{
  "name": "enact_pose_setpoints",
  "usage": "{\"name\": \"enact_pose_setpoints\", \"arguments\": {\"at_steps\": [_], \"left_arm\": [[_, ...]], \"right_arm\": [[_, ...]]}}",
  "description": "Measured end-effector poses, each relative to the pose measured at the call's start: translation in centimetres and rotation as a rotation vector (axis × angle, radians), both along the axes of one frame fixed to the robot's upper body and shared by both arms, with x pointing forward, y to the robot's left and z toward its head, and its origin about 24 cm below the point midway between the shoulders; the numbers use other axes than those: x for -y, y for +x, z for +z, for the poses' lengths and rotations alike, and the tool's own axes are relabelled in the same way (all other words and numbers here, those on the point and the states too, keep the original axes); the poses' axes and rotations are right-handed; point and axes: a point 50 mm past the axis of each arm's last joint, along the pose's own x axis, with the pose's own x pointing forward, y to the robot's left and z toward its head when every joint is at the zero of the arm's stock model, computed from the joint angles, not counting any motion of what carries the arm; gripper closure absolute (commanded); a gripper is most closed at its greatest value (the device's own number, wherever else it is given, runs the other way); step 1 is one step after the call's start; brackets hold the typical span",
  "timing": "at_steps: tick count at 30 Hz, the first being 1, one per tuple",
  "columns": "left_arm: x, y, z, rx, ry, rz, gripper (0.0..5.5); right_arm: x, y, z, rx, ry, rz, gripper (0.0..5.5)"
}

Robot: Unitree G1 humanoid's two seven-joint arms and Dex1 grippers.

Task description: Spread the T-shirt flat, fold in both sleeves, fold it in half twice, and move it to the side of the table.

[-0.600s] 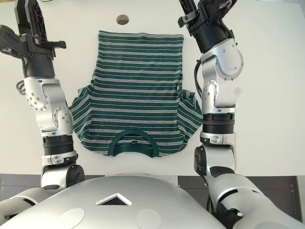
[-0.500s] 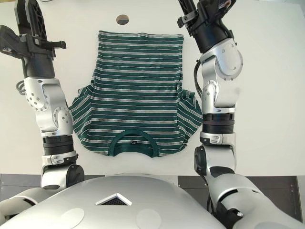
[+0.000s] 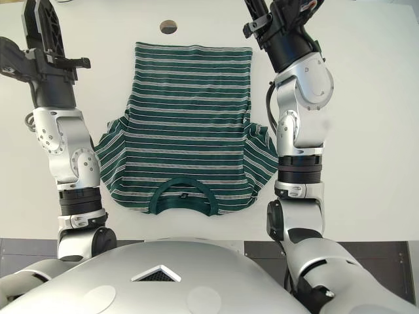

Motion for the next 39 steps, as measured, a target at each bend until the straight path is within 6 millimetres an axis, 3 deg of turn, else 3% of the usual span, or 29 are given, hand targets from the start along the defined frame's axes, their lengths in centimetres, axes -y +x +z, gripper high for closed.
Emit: {"name": "enact_pose_setpoints", "arguments": {"at_steps": [14,16,20,23,28,31,34,39], "left_arm": [[-0.2,-0.1,-0.1,-0.003,0.009,0.009,4.52],[-1.0,-0.3,-0.2,-0.02,-0.01,0.01,4.52],[-3.4,-1.2,-1.7,-0.149,0.063,-0.039,4.52],[-5.2,-2.3,-3.0,-0.268,0.198,-0.095,4.52],[-8.0,-3.0,-2.3,-0.34,0.313,-0.08,4.52],[-8.7,-3.7,-2.4,-0.371,0.387,-0.139,4.52],[-9.9,-5.2,-3.8,-0.548,0.439,-0.233,4.52],[-11.8,-9.5,-5.3,-0.908,0.36,-0.444,4.52]], "right_arm": [[-0.6,0.0,-0.3,-0.01,-0.019,0.014,4.29],[-0.9,0.0,-0.3,-0.011,-0.012,0.021,4.29],[-1.0,-0.3,0.2,0.013,-0.005,0.012,4.29],[0.0,-0.8,-1.7,-0.045,-0.046,-0.036,4.29],[0.6,-0.8,-2.2,-0.063,-0.082,-0.062,4.29],[0.5,-0.8,-2.2,-0.058,-0.09,-0.067,4.29],[0.4,-0.9,-2.3,-0.056,-0.103,-0.067,4.29],[0.5,-1.4,-2.1,-0.041,-0.1,-0.081,4.29]]}}
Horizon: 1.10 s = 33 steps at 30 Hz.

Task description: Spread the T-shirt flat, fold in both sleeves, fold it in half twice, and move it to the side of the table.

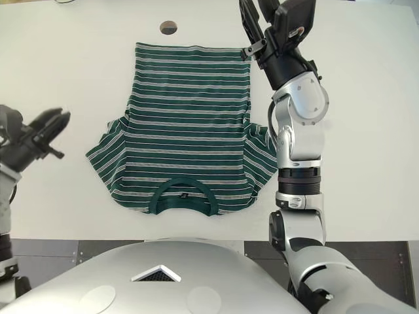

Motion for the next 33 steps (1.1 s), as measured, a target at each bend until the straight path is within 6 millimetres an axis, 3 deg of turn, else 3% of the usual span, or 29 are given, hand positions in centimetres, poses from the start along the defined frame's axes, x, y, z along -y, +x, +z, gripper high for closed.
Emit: {"name": "enact_pose_setpoints", "arguments": {"at_steps": [6,11,20,25,33], "left_arm": [[-1.8,-2.4,-0.3,-0.194,-0.019,0.028,3.78],[-1.3,-4.2,-2.6,-0.317,-0.06,0.028,3.78],[0.9,-3.3,-4.4,-0.323,-0.289,0.067,3.78],[1.0,-3.0,-4.7,-0.337,-0.35,0.092,3.78],[0.8,-2.9,-5.1,-0.339,-0.356,0.109,5.14]], "right_arm": [[0.0,-0.6,0.1,0.002,0.006,-0.011,4.27],[-0.1,-0.9,0.0,-0.01,0.011,-0.015,4.27],[-0.5,-0.9,0.0,-0.021,0.017,-0.006,4.27],[-0.8,-0.9,-0.1,-0.024,0.016,0.005,4.27],[-1.1,-1.0,-0.2,-0.026,0.012,0.015,4.27]]}}
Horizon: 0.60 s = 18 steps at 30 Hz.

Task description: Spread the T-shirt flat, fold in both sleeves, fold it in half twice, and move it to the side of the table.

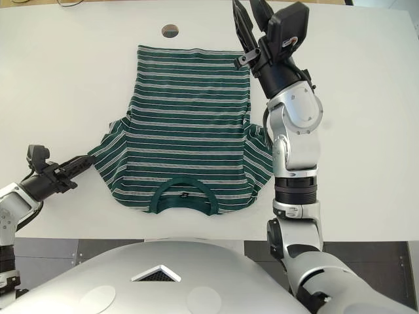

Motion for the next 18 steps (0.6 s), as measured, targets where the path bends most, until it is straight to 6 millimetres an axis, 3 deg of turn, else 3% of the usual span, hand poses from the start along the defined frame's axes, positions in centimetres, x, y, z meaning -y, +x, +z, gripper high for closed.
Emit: {"name": "enact_pose_setpoints", "arguments": {"at_steps": [2,18], "left_arm": [[-0.05,-0.03,-0.15,0.001,-0.004,0.006,5.38],[-0.1,0.56,0.26,0.019,-0.03,0.003,5.38]], "right_arm": [[-0.06,0.0,-0.02,-0.001,-0.001,0.002,4.27],[-0.03,0.14,-0.42,-0.019,-0.004,0.0,4.27]]}}
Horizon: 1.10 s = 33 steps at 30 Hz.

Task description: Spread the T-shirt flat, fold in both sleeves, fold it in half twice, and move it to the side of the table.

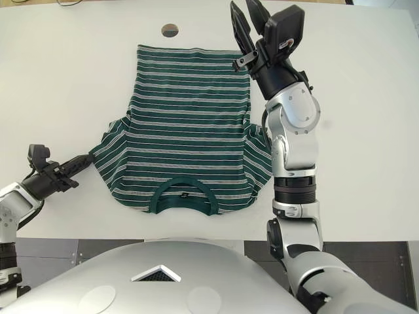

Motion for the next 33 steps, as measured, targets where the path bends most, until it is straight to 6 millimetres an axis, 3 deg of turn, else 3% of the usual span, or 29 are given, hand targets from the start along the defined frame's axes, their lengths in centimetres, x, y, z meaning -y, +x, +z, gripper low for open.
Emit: {"name": "enact_pose_setpoints", "arguments": {"at_steps": [5,12,16,21,26,29,33], "left_arm": [[-0.2,-0.4,0.9,0.005,0.006,-0.042,5.38],[1.2,0.2,3.4,0.078,-0.031,-0.112,5.38],[2.7,1.1,4.9,0.129,-0.044,-0.169,5.38],[5.5,2.1,4.7,0.137,-0.087,-0.238,5.38],[9.4,2.6,3.4,0.113,-0.146,-0.317,5.38],[11.4,2.4,2.5,0.084,-0.163,-0.359,5.38],[12.5,2.3,2.0,0.067,-0.16,-0.369,5.11]], "right_arm": [[0.0,0.0,0.0,0.0,0.0,0.0,4.27],[-0.1,0.1,0.0,0.0,0.0,0.003,4.27],[-0.2,0.1,0.0,-0.003,-0.001,0.008,4.27],[0.1,0.1,0.0,-0.001,-0.012,0.003,4.27],[2.6,0.0,0.4,-0.005,-0.09,-0.045,4.27],[5.8,-0.7,-0.3,-0.078,-0.207,-0.102,4.27],[9.6,-2.4,-0.9,-0.257,-0.304,-0.091,4.1]]}}
